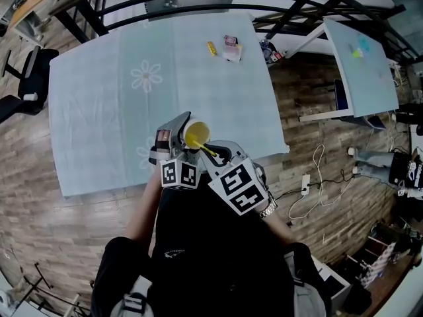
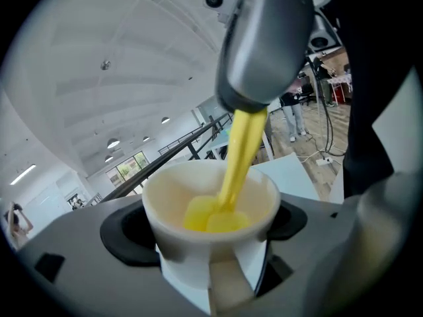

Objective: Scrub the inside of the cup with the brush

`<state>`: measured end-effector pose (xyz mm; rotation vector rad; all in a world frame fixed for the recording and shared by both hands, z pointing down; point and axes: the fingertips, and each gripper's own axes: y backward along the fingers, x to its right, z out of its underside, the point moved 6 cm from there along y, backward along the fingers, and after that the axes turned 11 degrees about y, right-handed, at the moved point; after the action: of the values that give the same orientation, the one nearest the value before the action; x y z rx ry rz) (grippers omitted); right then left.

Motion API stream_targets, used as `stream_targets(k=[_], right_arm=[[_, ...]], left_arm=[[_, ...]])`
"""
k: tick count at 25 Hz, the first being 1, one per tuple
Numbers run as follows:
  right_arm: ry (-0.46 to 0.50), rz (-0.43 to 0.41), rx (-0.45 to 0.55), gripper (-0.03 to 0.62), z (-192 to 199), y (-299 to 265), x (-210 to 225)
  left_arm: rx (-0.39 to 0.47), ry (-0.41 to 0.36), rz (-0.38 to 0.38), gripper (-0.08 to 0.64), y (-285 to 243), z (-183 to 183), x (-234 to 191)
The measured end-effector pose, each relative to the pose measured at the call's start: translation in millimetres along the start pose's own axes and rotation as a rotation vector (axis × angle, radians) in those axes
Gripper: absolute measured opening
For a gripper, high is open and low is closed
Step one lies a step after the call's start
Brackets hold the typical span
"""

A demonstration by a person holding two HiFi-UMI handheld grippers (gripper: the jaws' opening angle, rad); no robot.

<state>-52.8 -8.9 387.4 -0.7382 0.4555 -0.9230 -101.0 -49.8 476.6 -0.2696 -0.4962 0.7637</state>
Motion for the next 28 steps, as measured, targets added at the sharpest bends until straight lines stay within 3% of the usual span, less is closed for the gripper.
stream_targets(k=[6, 14, 22, 28], right_arm=[[-0.027, 0.048, 0.04, 0.038, -3, 5, 14], [-0.074, 0.118, 0.044, 0.038, 8, 13, 37], [-0.079, 0.099, -0.018, 0.038, 19, 4, 34], [-0.059, 0.057, -0.043, 0.038, 18, -2, 18]], left_arm=[[-0.007, -0.053, 0.042, 0.43, -4, 2, 15], [0.0, -0.038, 0.033, 0.43, -4, -2, 11], [-0.018, -0.059, -0.004, 0.43, -7, -1, -3], [-0.032, -0.018, -0.037, 0.43, -7, 5, -14]])
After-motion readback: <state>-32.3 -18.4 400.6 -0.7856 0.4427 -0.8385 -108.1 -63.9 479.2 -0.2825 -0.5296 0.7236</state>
